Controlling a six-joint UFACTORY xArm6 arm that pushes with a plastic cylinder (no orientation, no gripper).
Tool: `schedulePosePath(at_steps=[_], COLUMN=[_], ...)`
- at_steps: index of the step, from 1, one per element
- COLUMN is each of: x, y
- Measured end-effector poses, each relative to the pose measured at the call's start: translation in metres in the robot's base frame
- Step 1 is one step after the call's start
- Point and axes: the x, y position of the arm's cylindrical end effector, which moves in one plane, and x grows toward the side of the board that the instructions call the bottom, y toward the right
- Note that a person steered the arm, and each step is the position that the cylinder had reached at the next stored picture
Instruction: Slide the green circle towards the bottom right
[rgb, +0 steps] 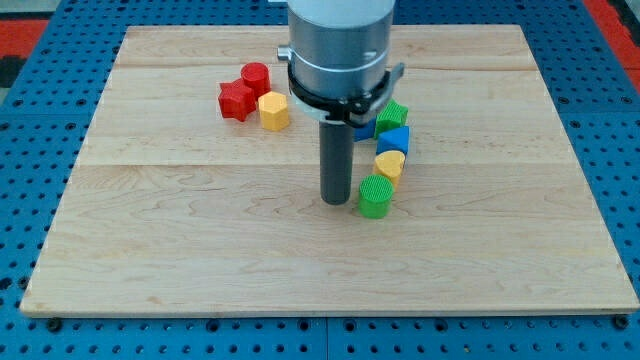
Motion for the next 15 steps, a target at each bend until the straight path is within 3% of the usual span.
schedulePosePath(at_steps=[2, 5, 8, 15], x=[0.01, -0.008, -0.007, 0.009], y=[0.026, 0.038, 0.112, 0.163])
